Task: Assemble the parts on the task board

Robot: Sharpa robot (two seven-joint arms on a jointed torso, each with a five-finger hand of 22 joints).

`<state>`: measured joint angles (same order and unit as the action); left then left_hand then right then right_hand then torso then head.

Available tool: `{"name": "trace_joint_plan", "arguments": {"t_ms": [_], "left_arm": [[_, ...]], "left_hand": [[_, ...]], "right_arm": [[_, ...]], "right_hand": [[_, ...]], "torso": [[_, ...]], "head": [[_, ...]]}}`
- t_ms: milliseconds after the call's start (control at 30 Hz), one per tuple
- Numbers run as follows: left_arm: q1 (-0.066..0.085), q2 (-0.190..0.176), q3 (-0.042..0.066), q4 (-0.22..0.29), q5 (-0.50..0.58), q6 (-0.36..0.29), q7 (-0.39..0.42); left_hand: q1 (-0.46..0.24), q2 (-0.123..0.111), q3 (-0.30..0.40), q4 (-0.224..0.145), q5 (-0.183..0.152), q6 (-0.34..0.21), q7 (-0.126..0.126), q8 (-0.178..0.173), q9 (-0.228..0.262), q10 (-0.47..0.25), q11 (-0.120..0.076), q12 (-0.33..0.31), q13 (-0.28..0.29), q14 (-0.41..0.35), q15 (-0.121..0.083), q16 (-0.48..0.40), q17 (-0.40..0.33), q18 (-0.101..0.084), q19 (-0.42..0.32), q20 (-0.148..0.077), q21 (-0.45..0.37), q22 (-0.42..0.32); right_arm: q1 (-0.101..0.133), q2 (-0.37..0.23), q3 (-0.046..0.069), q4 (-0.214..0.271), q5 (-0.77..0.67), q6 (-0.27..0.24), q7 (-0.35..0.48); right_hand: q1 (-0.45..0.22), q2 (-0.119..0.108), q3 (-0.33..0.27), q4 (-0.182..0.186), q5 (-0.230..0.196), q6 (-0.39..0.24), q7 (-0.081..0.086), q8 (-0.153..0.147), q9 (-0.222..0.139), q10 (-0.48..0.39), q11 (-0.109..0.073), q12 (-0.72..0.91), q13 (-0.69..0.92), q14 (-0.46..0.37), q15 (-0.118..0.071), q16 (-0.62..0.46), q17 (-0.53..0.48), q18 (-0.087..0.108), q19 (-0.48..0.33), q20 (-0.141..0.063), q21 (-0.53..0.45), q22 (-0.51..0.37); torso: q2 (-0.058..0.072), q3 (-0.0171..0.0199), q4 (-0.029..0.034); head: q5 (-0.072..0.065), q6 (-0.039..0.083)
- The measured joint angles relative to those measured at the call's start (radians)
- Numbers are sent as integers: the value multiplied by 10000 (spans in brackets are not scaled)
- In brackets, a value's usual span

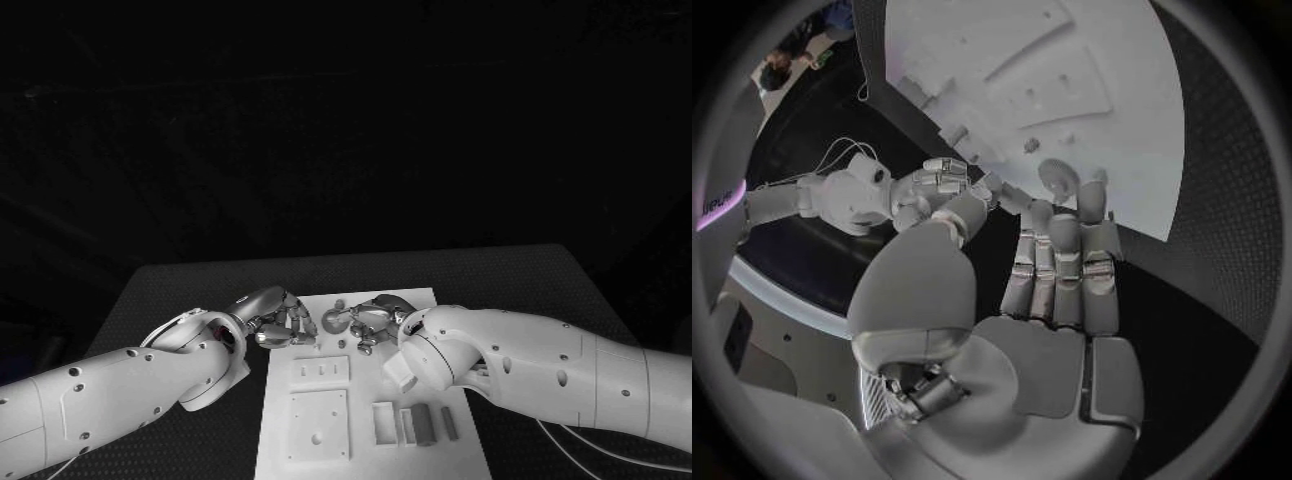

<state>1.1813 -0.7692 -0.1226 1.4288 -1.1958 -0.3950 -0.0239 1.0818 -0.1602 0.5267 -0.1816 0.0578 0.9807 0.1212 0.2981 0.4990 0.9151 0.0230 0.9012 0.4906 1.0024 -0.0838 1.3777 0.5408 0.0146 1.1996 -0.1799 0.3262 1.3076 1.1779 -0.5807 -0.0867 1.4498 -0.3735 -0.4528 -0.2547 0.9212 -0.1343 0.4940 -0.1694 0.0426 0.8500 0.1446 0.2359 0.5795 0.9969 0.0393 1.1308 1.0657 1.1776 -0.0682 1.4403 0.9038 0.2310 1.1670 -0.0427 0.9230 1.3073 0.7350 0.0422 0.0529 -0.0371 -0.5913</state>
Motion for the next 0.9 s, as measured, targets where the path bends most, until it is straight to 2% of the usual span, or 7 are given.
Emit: {"name": "trace_joint_plan", "arguments": {"t_ms": [233, 433, 600, 900], "left_arm": [[0, 13, 0, 47, -139, -120, 19], [3, 26, 0, 76, -204, -155, 26], [11, 81, 1, 86, -230, -162, 26], [12, 115, 2, 79, -264, -162, 26]], "left_hand": [[1, 0, 0, 0, 0, 22, 21, -12, -9, 21, -20, 0, -3, 1, 1, 0, -10, 1, 13, 14, 0, -1], [0, -1, 0, 0, 0, 32, 29, -29, -10, 36, -36, 0, -13, 1, 2, 0, -9, 0, 13, 15, 0, -1], [-1, -1, 0, 0, -1, 36, 32, -32, -19, 71, -1, 0, -13, 16, 17, -1, -9, 1, 14, 15, 0, -2], [-2, -2, 29, -30, -3, 52, 19, -50, -16, 71, -1, 0, -23, 17, 18, -1, -9, 0, 14, 16, 0, -2]], "right_arm": [[0, 90, 0, -14, 550, -117, -13], [0, 184, -1, -143, 532, -58, -14], [0, 311, -61, -337, 447, 3, -24], [-1, 445, -62, -358, 375, 181, -24]], "right_hand": [[-51, -51, 21, 75, 0, -1, 1, 0, 0, 0, 0, 39, -10, 0, 0, 0, 0, 0, 1, 0, -35, 0], [-93, -93, 31, 85, 0, -1, 1, 0, -1, 0, 0, 39, -22, 0, 0, 0, 0, -1, 1, -1, -35, 0], [-92, -92, 56, 111, 0, 0, 1, 0, -2, 0, 0, 39, -21, 0, 0, 0, 0, -4, -37, -39, -72, 0], [-133, -133, 56, 110, 0, -7, 7, 0, 7, -71, 0, 38, -32, -37, -37, 0, -8, -7, -37, -40, -72, 0]], "torso": [[2, 0, -11], [0, 0, -17], [-1, -3, -19], [-2, 0, -10]], "head": [[-6, -17], [8, -29], [13, -36], [20, -74]]}}
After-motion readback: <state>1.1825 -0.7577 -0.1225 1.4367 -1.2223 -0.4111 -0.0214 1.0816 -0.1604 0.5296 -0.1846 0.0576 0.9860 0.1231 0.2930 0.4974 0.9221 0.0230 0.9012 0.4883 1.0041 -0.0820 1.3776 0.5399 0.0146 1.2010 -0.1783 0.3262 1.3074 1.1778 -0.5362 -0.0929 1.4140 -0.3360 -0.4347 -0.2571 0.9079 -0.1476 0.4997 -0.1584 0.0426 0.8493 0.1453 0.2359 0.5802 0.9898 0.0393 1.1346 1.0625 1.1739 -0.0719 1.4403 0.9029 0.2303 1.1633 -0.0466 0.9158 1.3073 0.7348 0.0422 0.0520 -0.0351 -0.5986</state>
